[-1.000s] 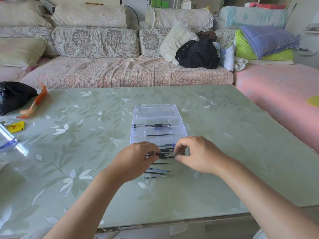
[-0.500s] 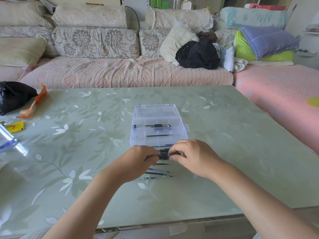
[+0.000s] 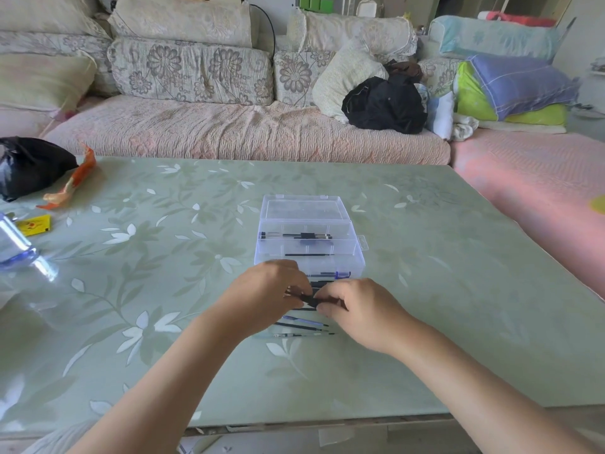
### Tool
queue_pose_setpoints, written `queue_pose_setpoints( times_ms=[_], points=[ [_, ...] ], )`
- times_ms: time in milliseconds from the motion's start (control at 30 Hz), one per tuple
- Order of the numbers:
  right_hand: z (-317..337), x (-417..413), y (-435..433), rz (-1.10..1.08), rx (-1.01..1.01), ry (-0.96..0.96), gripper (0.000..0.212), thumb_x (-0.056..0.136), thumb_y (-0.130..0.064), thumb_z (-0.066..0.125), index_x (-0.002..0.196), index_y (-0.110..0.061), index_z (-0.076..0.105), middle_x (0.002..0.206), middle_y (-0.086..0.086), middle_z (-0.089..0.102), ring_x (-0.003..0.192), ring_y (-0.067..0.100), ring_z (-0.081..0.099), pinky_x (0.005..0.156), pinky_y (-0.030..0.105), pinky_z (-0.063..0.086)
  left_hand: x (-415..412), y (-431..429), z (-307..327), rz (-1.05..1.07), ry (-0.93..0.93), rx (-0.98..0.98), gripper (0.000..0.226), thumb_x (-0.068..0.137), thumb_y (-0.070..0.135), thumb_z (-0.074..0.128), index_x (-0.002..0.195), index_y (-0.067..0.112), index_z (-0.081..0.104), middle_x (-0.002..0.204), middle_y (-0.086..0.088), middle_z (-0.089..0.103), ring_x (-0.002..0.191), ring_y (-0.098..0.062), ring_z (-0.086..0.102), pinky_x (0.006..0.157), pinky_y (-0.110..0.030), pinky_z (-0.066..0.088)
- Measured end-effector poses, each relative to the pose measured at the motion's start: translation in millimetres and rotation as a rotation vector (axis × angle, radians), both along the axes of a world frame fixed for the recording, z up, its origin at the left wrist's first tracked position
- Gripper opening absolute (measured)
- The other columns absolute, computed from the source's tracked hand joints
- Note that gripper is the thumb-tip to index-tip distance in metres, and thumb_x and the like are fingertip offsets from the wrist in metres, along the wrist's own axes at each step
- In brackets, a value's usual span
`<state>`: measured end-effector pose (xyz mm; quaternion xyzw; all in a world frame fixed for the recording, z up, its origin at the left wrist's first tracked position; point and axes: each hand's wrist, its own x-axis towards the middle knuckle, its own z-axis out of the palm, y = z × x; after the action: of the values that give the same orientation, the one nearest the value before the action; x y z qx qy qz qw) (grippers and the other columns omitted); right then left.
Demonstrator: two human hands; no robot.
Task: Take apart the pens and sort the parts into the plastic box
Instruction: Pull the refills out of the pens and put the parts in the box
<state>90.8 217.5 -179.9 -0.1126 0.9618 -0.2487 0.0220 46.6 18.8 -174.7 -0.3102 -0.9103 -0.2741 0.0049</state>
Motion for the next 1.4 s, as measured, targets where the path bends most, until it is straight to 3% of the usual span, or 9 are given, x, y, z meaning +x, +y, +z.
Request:
queue_pose_setpoints(
  times_ms=[67, 233, 400, 533, 900, 1067, 1133, 1267, 1400],
  points=[
    [2, -3, -2, -0.012, 0.096, 0.088, 0.016, 0.094, -0.033, 0.054, 0.103, -0.033, 0.068, 0.079, -0.014, 0.054, 0.079, 0.011, 0.049, 0.064, 0.025, 0.039, -5, -2, 0, 0.016, -0.013, 0.014, 0.022, 0.082, 0.020, 0.074, 0.098, 0.034, 0.071, 0.085, 0.018, 0.060, 0.085, -0.005, 0.056, 0.073, -0.028, 0.050],
    [4, -20, 4, -0.129, 0.126, 0.209, 0.014, 0.093, -0.029, 0.057, 0.096, -0.030, 0.071, 0.091, -0.010, 0.054, 0.085, 0.014, 0.056, 0.075, 0.032, 0.047, -22, -22, 0, 0.141, 0.143, 0.086, 0.034, 0.082, 0.029, 0.073, 0.114, 0.039, 0.062, 0.104, 0.021, 0.055, 0.095, -0.002, 0.045, 0.073, -0.020, 0.040],
    [7, -51, 7, -0.231, 0.110, 0.275, 0.016, 0.092, -0.021, 0.059, 0.102, -0.026, 0.072, 0.097, -0.008, 0.060, 0.087, 0.017, 0.060, 0.075, 0.031, 0.047, -43, -38, -8, 0.294, 0.148, 0.101, 0.041, 0.084, 0.028, 0.070, 0.123, 0.032, 0.056, 0.117, 0.008, 0.052, 0.108, -0.016, 0.046, 0.086, -0.032, 0.046],
    [11, -82, -2, -0.211, 0.182, 0.319, 0.019, 0.093, -0.021, 0.057, 0.107, -0.029, 0.069, 0.102, -0.010, 0.060, 0.092, 0.015, 0.059, 0.073, 0.028, 0.046, -48, -35, -16, 0.287, 0.089, 0.047, 0.046, 0.087, 0.037, 0.066, 0.130, 0.030, 0.051, 0.126, 0.006, 0.047, 0.114, -0.016, 0.042, 0.087, -0.030, 0.045],
    [22, -150, -15, -0.119, 0.543, 0.146, 0.024, 0.094, -0.026, 0.052, 0.112, -0.033, 0.067, 0.116, -0.005, 0.065, 0.109, 0.022, 0.058, 0.086, 0.030, 0.039, -53, -32, -20, 0.249, 0.041, -0.008, 0.047, 0.092, 0.040, 0.059, 0.136, 0.028, 0.048, 0.137, 0.005, 0.040, 0.124, -0.018, 0.035, 0.101, -0.030, 0.037],
    [25, -149, -14, -0.124, 0.547, 0.144, 0.027, 0.095, -0.027, 0.054, 0.119, -0.031, 0.066, 0.122, -0.006, 0.066, 0.114, 0.020, 0.058, 0.090, 0.029, 0.042, -52, -31, -19, 0.235, 0.078, -0.038, 0.044, 0.093, 0.040, 0.057, 0.135, 0.030, 0.049, 0.137, 0.005, 0.042, 0.126, -0.018, 0.034, 0.102, -0.031, 0.032],
    [25, -142, -13, -0.125, 0.499, 0.196, 0.025, 0.095, -0.026, 0.054, 0.116, -0.030, 0.067, 0.118, -0.007, 0.066, 0.110, 0.019, 0.059, 0.089, 0.030, 0.044, -51, -31, -18, 0.226, 0.092, -0.040, 0.042, 0.093, 0.039, 0.058, 0.134, 0.030, 0.050, 0.136, 0.006, 0.043, 0.125, -0.017, 0.034, 0.102, -0.030, 0.033],
    [27, -116, -12, -0.119, 0.382, 0.299, 0.020, 0.093, -0.025, 0.055, 0.103, -0.031, 0.070, 0.103, -0.011, 0.062, 0.090, 0.015, 0.059, 0.072, 0.027, 0.042, -49, -31, -16, 0.210, 0.140, -0.023, 0.039, 0.092, 0.034, 0.061, 0.129, 0.032, 0.053, 0.128, 0.009, 0.045, 0.118, -0.015, 0.037, 0.098, -0.028, 0.034],
    [28, -80, -12, -0.053, 0.228, 0.285, 0.016, 0.090, -0.023, 0.060, 0.096, -0.033, 0.071, 0.090, -0.016, 0.059, 0.066, -0.003, 0.048, 0.063, 0.020, 0.035, -43, -24, -10, 0.171, 0.215, 0.038, 0.026, 0.089, 0.027, 0.062, 0.115, 0.032, 0.060, 0.110, 0.012, 0.053, 0.104, -0.012, 0.045, 0.082, -0.021, 0.031]
  ],
)
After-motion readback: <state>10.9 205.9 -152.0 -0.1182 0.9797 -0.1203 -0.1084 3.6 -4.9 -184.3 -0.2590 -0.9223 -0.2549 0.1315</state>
